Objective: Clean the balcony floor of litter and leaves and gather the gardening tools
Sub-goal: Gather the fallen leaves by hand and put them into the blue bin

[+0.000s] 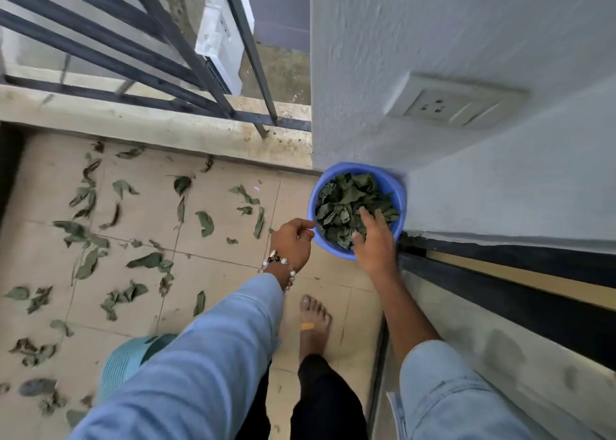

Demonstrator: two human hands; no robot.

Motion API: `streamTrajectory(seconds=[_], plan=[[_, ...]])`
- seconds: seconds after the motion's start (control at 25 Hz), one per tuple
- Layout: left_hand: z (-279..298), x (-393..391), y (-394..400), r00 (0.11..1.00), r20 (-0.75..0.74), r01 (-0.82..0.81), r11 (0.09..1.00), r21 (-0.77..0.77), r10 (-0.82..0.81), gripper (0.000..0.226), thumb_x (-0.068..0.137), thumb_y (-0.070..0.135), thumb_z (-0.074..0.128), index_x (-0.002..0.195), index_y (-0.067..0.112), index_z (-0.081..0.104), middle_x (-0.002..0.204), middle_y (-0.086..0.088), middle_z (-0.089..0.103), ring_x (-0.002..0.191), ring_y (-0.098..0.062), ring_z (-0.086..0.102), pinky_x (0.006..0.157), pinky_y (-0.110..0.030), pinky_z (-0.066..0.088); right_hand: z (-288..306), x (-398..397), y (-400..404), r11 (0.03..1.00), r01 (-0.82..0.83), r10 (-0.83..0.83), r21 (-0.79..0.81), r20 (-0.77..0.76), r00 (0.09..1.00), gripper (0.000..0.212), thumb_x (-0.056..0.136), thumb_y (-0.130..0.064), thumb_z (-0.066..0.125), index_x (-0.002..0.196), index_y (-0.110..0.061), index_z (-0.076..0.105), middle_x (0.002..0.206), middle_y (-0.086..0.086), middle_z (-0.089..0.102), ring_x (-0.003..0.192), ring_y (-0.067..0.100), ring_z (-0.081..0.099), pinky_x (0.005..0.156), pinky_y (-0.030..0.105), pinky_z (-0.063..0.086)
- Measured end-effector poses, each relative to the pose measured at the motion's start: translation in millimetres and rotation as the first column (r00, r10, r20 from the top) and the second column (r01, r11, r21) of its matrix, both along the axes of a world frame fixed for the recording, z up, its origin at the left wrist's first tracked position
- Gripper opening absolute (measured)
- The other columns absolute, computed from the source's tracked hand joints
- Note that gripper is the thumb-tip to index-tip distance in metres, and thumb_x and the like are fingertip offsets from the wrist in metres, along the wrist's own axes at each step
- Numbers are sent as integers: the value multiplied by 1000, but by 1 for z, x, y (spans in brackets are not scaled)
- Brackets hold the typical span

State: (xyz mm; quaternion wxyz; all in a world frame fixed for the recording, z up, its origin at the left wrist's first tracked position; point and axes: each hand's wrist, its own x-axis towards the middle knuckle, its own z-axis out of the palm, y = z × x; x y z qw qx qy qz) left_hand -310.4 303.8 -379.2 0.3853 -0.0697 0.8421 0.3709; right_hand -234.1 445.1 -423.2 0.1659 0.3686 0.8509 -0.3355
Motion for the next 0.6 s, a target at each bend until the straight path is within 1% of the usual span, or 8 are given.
streamTrajectory(seconds=[0.04,0.08,0.16,0.24,0.36,0.44,0.52,0.6], plan=[[23,2,-1,1000,5,-14,1000,-7,14,27,93,3,47,108,12,68,94,-9,72,83,-26,67,75,-24,50,24,3,-3,999,40,-40,-10,-28,999,49,93,-8,54,141,-12,44,151,15,32,139,28,31,109,39,32],[51,4,-4,999,10,-37,999,-2,37,29,93,3,45,105,14,68,92,-8,72,79,-25,67,74,-23,51,55,6,-8,998,54,-55,-19,-54,997,45,92,-5,54,136,-9,49,146,15,40,135,27,37,108,37,33],[105,10,-12,997,-7,-72,997,23,72,30,92,1,42,99,15,68,90,-10,73,79,-25,67,78,-29,54,116,10,-19,998,59,-61,-19,-102,993,38,90,-4,55,127,-7,57,134,14,52,127,28,45,105,37,37],[159,17,-30,994,-47,-93,995,39,95,30,91,1,44,98,14,69,87,-11,73,83,-28,69,81,-35,56,176,10,-34,1000,14,-17,-19,-133,991,33,89,-5,56,122,-8,61,127,14,56,122,29,49,102,38,40],[223,23,-64,978,-129,-161,986,51,166,29,89,1,45,95,16,70,86,-10,73,85,-28,69,85,-35,55,245,-1,-62,991,-131,130,-2,-138,982,33,91,-11,55,124,-9,59,127,12,55,122,29,47,101,37,38],[267,28,-98,957,-201,-208,978,18,207,28,89,3,48,97,15,71,93,-9,73,92,-26,68,88,-29,51,291,-10,-90,967,-255,252,11,-179,951,32,92,-12,54,123,-11,59,125,12,57,121,28,48,97,34,39],[299,37,-138,932,-266,-266,964,-33,248,28,91,6,47,103,15,71,100,-10,73,100,-27,65,89,-26,47,324,-16,-122,927,-373,372,31,-190,909,31,92,-15,53,123,-13,59,122,11,59,118,28,50,96,35,40],[323,51,-179,901,-295,-350,935,-61,318,29,93,8,46,107,14,70,103,-12,72,102,-29,63,86,-24,45,346,-20,-159,858,-510,514,70,-163,842,32,93,-19,51,124,-16,58,123,10,57,118,28,50,98,38,42]])
